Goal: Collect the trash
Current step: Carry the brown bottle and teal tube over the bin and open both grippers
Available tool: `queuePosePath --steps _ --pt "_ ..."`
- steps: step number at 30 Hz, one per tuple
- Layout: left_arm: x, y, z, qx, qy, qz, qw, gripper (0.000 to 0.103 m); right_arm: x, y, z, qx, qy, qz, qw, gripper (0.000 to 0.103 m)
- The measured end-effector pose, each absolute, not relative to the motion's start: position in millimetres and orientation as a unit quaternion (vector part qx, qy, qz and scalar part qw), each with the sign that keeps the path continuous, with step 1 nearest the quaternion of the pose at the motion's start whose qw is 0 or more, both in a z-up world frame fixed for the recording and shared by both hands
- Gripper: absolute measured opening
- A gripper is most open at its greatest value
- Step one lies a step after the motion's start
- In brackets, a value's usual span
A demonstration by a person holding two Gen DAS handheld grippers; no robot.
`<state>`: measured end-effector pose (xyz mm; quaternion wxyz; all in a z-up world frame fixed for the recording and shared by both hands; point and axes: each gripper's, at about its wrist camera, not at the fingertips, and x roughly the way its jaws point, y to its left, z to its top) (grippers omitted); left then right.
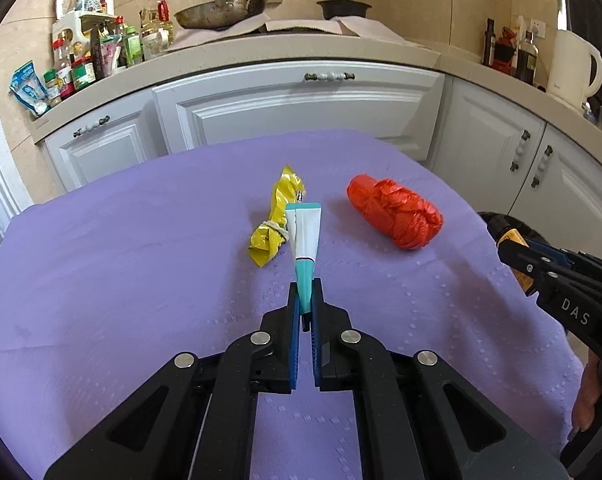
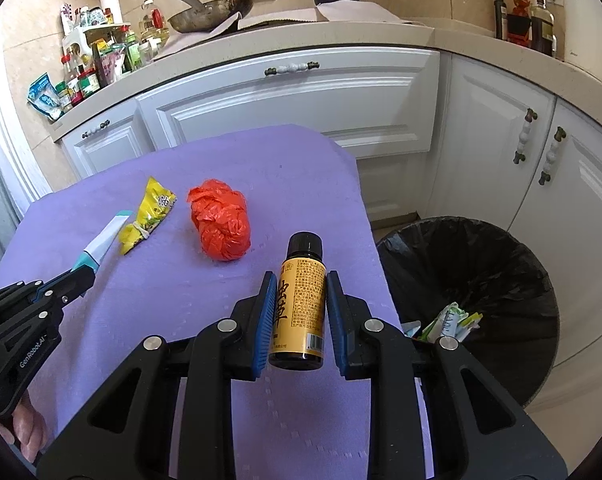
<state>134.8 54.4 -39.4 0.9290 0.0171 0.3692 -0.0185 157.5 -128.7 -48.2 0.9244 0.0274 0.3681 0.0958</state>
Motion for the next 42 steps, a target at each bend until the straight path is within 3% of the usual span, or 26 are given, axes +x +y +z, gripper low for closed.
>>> queuePosePath --steps 24,42 --pt "103 -5 6 0.013 0.302 -0.071 0.951 0.006 112 -203 -8 0.040 0.313 0.024 0.949 0.025" --pt "115 -101 -10 0.048 0.300 -0.140 0.943 0.006 114 -280 -21 0.066 0.311 -0.039 0.947 0.025"
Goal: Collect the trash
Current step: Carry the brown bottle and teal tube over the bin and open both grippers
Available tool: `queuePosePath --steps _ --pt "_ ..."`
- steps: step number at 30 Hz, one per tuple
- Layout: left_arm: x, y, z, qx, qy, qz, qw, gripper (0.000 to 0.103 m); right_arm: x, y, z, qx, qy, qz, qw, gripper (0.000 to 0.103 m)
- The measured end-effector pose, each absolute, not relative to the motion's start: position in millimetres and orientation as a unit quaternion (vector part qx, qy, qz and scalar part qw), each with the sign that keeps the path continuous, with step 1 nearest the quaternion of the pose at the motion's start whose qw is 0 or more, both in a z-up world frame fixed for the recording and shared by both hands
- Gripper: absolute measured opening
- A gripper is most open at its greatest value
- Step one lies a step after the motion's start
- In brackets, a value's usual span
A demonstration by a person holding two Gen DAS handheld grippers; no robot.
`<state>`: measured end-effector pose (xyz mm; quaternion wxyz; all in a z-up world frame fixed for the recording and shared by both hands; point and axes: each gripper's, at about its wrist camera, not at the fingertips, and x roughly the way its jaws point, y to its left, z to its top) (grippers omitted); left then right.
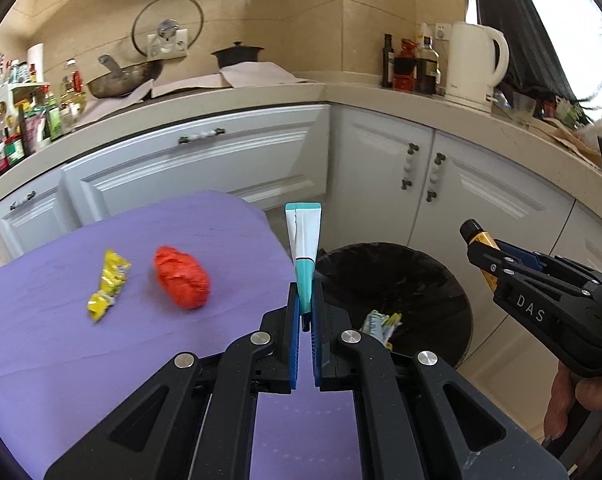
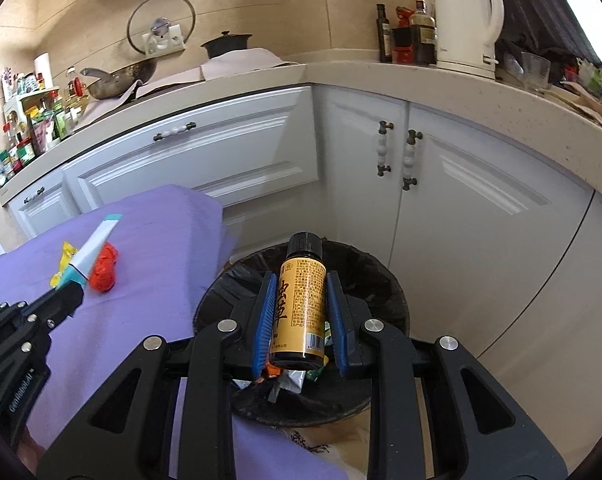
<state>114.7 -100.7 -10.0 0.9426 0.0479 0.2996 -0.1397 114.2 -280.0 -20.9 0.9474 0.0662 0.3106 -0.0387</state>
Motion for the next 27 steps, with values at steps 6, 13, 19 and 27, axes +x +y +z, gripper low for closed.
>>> queuePosePath --steps 6,13,19,27 --pt "124 -121 -16 0.058 0.303 -0.146 0.940 0.006 122 -295 -30 0.074 0.315 -0.046 0.945 0.025" --pt "135 -137 -26 0.064 0.314 -0.145 0.936 0.006 131 -307 -42 0.082 0.320 -0.050 0.942 0.025" --pt "147 -150 -34 0.067 0.321 -0.141 0.934 0.006 141 -314 -52 0.085 0.324 -0.054 0.940 0.025" --pt "160 -162 -44 0.071 0.330 -0.132 0.932 0.006 152 -323 -67 0.089 0.333 -0.059 0.937 0.025"
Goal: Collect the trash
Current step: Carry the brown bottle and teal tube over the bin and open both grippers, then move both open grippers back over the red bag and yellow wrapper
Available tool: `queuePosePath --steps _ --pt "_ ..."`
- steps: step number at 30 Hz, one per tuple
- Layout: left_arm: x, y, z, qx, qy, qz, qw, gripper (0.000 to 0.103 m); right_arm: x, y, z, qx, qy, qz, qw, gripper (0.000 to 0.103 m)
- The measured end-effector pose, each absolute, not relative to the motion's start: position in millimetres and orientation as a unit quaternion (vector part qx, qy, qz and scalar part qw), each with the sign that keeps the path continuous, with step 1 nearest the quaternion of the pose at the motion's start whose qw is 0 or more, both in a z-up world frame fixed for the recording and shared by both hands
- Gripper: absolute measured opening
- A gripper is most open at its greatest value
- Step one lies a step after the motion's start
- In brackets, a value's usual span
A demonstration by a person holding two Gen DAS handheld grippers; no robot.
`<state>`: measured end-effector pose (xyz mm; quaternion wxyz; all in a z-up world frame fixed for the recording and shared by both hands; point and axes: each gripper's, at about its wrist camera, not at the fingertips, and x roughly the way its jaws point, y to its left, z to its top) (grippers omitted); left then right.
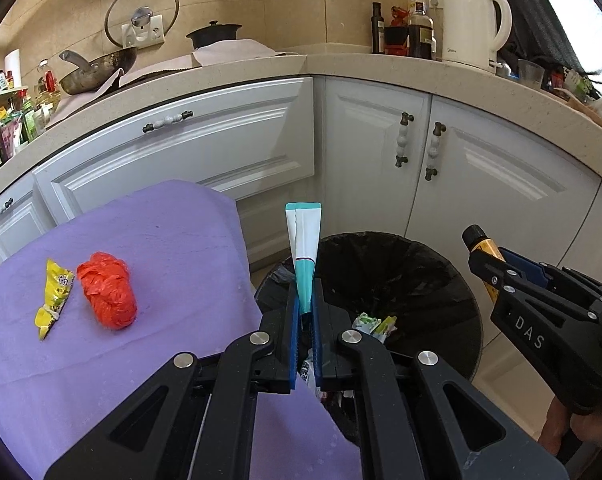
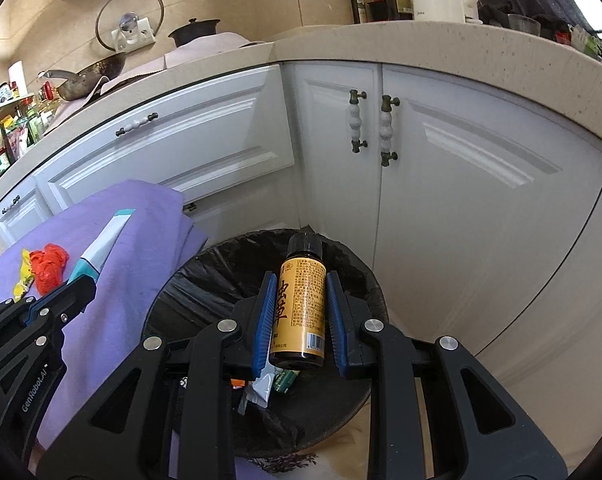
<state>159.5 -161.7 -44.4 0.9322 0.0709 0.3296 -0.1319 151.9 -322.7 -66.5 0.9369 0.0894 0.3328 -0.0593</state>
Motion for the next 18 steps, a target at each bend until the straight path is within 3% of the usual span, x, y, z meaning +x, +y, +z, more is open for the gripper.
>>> queuePosePath --steps 3,5,9,14,18 --pt "166 -165 -48 0.069 0.338 -0.133 0.929 0.007 156 -325 -73 0.093 0.336 -0.059 0.935 0.028" --pt "169 -168 -51 0.073 0.343 -0.131 0.927 0.015 159 -326 -77 0.093 0.338 -0.062 0.934 0.038" --pt "174 -170 -57 0.074 0.354 -0.130 0.923 0.017 161 -327 -81 0.093 0.341 -0.066 0.933 0.039" --pt "175 -166 -56 0.065 0.357 -0.123 0.924 0.037 159 -324 -80 0.092 0.339 -0.067 0.934 0.039" --pt "174 -162 -52 0.066 0.348 -0.116 0.928 0.041 160 -323 -77 0.091 0.338 -0.065 0.935 0.039"
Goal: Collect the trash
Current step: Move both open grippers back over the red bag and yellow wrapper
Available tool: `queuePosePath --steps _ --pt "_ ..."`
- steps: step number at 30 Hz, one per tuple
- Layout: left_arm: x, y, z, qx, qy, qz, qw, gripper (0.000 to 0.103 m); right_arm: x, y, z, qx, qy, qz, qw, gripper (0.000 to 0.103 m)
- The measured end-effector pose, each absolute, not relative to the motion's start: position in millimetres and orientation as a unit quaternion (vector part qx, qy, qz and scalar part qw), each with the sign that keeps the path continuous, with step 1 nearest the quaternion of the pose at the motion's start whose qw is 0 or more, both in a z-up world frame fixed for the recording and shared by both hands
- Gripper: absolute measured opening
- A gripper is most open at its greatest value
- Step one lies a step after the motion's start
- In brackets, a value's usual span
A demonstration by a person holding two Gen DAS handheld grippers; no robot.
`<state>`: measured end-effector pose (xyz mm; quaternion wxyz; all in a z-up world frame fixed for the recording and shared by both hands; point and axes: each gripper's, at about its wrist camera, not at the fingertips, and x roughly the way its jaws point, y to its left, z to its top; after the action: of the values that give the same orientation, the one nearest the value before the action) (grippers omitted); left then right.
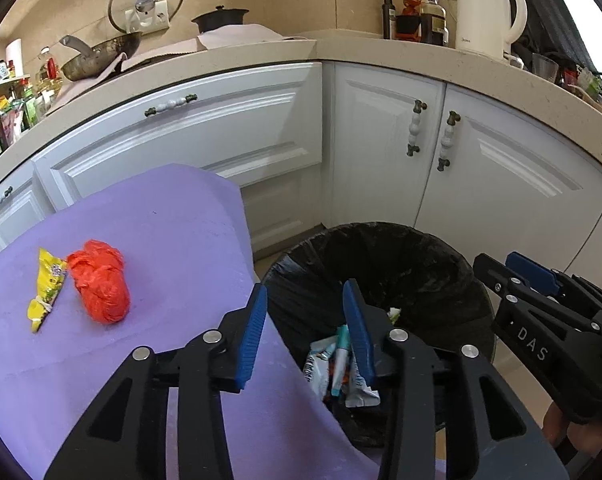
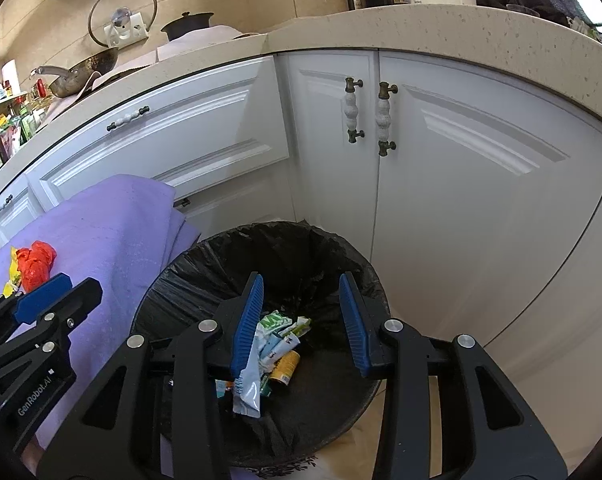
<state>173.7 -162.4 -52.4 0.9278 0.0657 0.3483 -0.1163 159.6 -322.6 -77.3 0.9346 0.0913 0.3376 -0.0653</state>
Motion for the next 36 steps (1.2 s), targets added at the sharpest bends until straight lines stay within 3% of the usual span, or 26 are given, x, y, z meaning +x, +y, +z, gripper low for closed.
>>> queuePosePath --steps 13,24,32,36 --pt "170 -118 -29 0.048 0.326 -0.085 0.940 0.050 167 -286 -55 0.077 0.326 -0.034 0.942 0.040" --pt "167 -36 -23 0.033 0.327 -0.014 0.944 0.057 187 -209 -40 0.053 0.329 0.042 0.942 0.044" --pt "165 33 -27 0.018 0.330 0.051 0.942 0.060 203 -141 -37 0.025 0.337 0.100 0.936 0.048" --pt "167 63 -29 0.008 0.332 0.076 0.940 0.063 213 -111 -39 0.014 0.343 0.122 0.931 0.055"
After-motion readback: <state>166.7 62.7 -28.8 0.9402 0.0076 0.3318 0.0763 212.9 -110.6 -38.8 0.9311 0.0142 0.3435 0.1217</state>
